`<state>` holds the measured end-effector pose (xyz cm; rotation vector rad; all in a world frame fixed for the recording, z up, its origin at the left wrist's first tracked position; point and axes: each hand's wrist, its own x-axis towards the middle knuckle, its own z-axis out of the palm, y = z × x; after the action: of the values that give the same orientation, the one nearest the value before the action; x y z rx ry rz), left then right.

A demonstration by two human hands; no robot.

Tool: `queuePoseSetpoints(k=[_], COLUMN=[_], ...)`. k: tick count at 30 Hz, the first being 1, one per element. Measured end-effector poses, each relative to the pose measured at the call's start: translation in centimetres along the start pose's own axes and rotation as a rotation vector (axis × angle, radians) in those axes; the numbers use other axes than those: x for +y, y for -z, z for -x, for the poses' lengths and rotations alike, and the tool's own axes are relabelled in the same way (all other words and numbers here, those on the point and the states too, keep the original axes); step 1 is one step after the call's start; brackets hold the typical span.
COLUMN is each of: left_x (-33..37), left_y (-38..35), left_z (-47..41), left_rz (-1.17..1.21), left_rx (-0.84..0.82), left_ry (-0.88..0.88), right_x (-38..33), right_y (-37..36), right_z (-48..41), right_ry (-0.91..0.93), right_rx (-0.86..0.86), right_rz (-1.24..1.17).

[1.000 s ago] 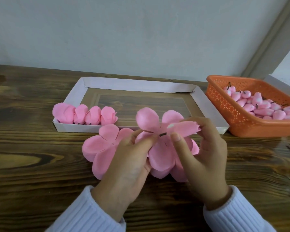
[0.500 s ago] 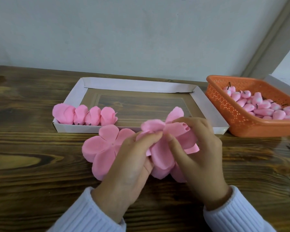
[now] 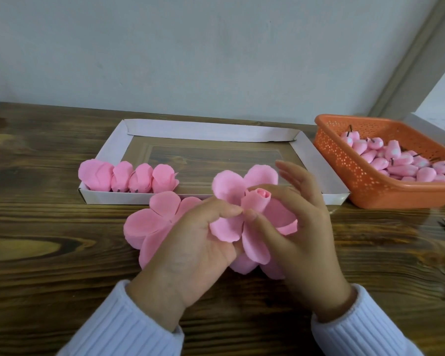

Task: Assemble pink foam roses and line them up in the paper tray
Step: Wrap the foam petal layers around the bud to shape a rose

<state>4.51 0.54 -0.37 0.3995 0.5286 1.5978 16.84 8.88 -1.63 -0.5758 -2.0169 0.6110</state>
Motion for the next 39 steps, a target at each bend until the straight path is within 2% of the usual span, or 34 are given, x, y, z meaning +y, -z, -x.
queuePoseSetpoints(k=[4, 9, 12, 16, 22, 25, 31, 34, 39], left_x=[0.0, -0.4, -0.6, -0.7, -0.7, -0.8, -0.9, -0.9, -0.9], left_y=[0.2, 0.2, 0.4, 0.5, 0.5, 0.6, 0.8, 0.7, 0.3], left_z=[-0.2, 0.0, -0.1, -0.1, -0.2, -0.2, -0.2, -0.3, 0.0], left_rz=[-0.332, -0.513, -0.531, -0.522, -0.538, -0.540, -0.646, -0.721, -0.699], left_rx=[0.054, 0.063, 0.119, 0.177, 0.202, 0.201, 0.216, 0.180, 0.088], left_ry=[-0.007, -0.064, -0.094, -0.126, -0.151, -0.157, -0.155, -0.144, -0.062], right_x=[-0.2, -0.6, -0.7, -0.8, -0.6, -0.4, -1.1, -1.1, -0.8], right_y=[-0.1, -0.2, -0.1, 0.1, 0.3, 0.2, 0.3, 0.3, 0.4], right_z=[-0.1, 0.0, -0.1, -0.1, -0.1, -0.1, -0.2, -0.2, -0.2], right_ry=[0.019, 0.022, 0.010, -0.085, -0.192, -0.222, -0.148, -0.096, -0.037], right_rx=[-0.075, -0.123, -0.135, -0.166, 0.022, 0.053, 0.042, 0.014, -0.032], right_rz=[-0.074, -0.089, -0.098, -0.256, -0.348, -0.333, -0.335, -0.341, -0.353])
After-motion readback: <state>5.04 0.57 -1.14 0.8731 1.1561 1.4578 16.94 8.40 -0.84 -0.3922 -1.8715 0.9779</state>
